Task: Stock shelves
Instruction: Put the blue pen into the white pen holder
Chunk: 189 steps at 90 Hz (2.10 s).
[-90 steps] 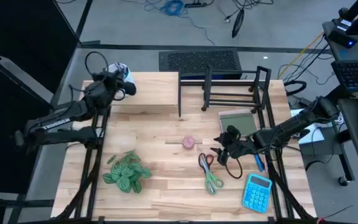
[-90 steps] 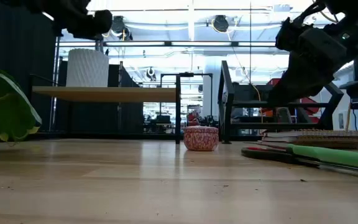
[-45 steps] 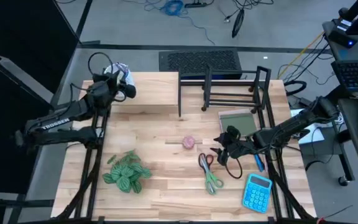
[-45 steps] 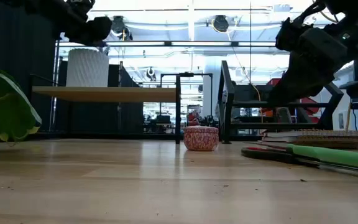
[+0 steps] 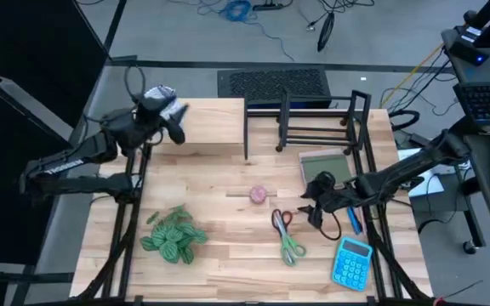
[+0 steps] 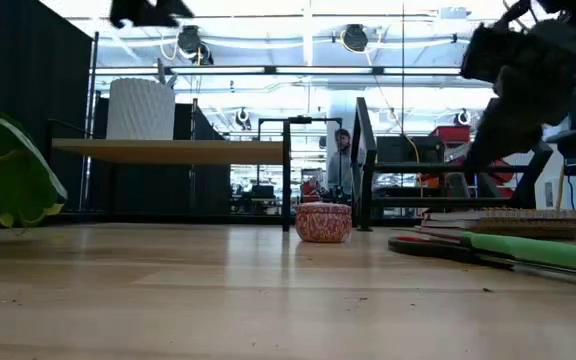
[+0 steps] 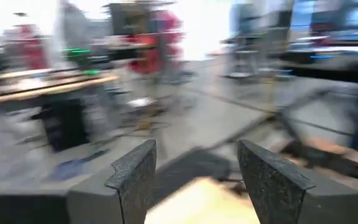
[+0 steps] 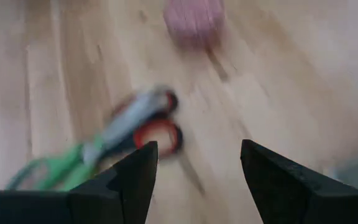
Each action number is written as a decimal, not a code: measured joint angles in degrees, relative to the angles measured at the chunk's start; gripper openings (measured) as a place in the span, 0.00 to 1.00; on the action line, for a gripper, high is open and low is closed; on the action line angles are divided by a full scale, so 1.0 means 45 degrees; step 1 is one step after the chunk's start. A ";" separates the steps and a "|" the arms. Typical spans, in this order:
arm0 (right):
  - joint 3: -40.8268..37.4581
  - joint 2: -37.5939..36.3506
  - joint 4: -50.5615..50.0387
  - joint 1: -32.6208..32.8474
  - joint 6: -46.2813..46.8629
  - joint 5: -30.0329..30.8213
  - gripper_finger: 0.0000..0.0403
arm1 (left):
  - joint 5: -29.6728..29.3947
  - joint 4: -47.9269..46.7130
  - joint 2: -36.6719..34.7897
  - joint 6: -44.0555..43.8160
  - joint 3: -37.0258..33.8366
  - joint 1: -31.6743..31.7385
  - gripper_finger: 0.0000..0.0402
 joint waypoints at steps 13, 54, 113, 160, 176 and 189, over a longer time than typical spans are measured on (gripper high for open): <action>0.0000 -0.0047 -0.2663 0.0000 0.2397 -0.1314 0.53 | 0.1120 -0.0122 0.0671 -0.0299 0.0000 -0.1009 0.52; 0.0005 0.0241 -0.6210 0.0000 0.7943 -0.3750 0.53 | 0.1478 0.1212 0.3483 -0.1009 -0.0005 -0.2834 0.52; 0.0209 0.0417 -0.6586 -0.0549 0.6324 -0.3685 0.53 | 0.1478 0.1638 0.4421 -0.0674 -0.0005 -0.2918 0.52; 0.1603 0.3057 -0.9039 -0.2209 0.3534 -0.4672 0.53 | 0.1609 0.1608 0.4728 -0.0644 -0.0015 -0.2933 0.52; 0.1603 0.4786 -0.9174 -0.2200 0.2927 -0.5333 0.53 | 0.1759 0.1607 0.4827 -0.0649 -0.0015 -0.2938 0.52; 0.1603 0.5382 -0.8906 -0.2200 0.2848 -0.5537 0.53 | 0.1777 0.1501 0.4868 -0.0651 -0.0015 -0.2959 0.52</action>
